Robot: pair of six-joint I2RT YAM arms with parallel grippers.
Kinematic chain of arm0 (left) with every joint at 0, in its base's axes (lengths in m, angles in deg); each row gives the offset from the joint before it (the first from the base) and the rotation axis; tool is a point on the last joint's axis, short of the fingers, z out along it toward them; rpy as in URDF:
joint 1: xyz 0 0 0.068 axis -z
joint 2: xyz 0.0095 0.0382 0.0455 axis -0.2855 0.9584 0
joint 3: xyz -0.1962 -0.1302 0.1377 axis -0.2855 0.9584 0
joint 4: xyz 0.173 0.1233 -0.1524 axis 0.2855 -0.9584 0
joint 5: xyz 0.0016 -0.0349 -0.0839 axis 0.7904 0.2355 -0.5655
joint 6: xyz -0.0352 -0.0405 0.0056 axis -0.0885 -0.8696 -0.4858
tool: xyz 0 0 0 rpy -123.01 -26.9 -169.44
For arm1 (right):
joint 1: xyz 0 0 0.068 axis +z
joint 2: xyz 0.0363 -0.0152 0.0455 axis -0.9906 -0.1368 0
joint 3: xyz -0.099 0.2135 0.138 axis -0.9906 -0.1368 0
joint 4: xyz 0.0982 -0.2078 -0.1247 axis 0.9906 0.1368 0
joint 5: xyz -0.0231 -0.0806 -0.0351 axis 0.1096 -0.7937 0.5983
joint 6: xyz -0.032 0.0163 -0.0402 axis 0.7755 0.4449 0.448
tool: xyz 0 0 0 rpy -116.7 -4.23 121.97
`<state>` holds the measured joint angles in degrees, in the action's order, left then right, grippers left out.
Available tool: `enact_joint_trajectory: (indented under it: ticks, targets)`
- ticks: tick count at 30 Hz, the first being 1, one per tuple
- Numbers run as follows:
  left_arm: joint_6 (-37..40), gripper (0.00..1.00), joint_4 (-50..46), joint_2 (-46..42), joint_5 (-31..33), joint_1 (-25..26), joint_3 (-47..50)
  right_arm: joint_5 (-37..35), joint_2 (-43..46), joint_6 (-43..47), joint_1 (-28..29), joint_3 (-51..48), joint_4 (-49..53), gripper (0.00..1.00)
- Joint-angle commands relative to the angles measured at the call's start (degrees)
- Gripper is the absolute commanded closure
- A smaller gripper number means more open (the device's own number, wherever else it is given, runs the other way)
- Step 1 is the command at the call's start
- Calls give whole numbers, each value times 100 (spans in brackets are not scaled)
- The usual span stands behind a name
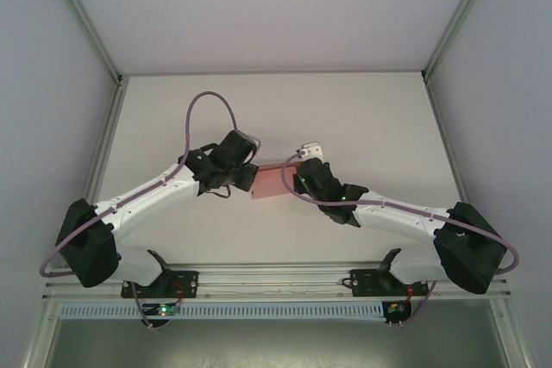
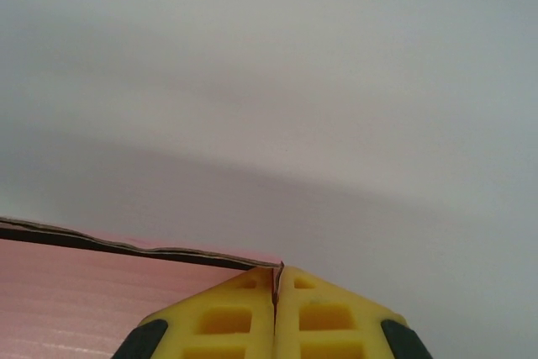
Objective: Assemble paper box
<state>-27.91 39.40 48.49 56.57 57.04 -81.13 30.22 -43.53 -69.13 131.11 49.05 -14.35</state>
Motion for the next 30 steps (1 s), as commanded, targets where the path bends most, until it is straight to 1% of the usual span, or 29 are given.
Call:
enact_joint_trajectory:
  ticks: [1, 3, 6, 9, 11, 13, 20, 23, 26, 27, 30]
  targets:
    - [-921, 100, -119, 118, 16, 51, -365, 25, -142, -111, 173, 27, 651, 100]
    - [-1304, 100, -253, 276, 97, 43, -517, -41, -157, -175, 231, 49, 685, 100]
    - [-1685, 100, -486, 514, 99, 42, -742, -86, -160, -288, 296, 51, 736, 100]
    - [-2015, 100, -503, 632, 104, 42, -809, -137, -142, -372, 341, 22, 739, 100]
    - [-2120, 100, -497, 663, 59, 40, -863, -129, -133, -389, 363, 36, 745, 100]
    - [-2239, 100, -513, 618, 166, 34, -885, -122, -128, -413, 373, 29, 747, 100]
    - [-2575, 100, -365, 388, 253, -27, -704, -98, -180, -459, 377, -3, 699, 100]
    - [-2800, 100, -81, 288, 84, -144, -458, -94, -225, -459, 383, 55, 723, 100]
    - [-3010, 100, 151, 215, 79, -170, -260, -59, -295, -484, 385, 76, 734, 100]
    - [-2982, 100, 293, 208, -2, -173, -211, -35, -296, -492, 385, 104, 739, 100]
    - [-3035, 100, 282, 257, -57, -175, -248, -16, -358, -506, 383, 148, 787, 100]
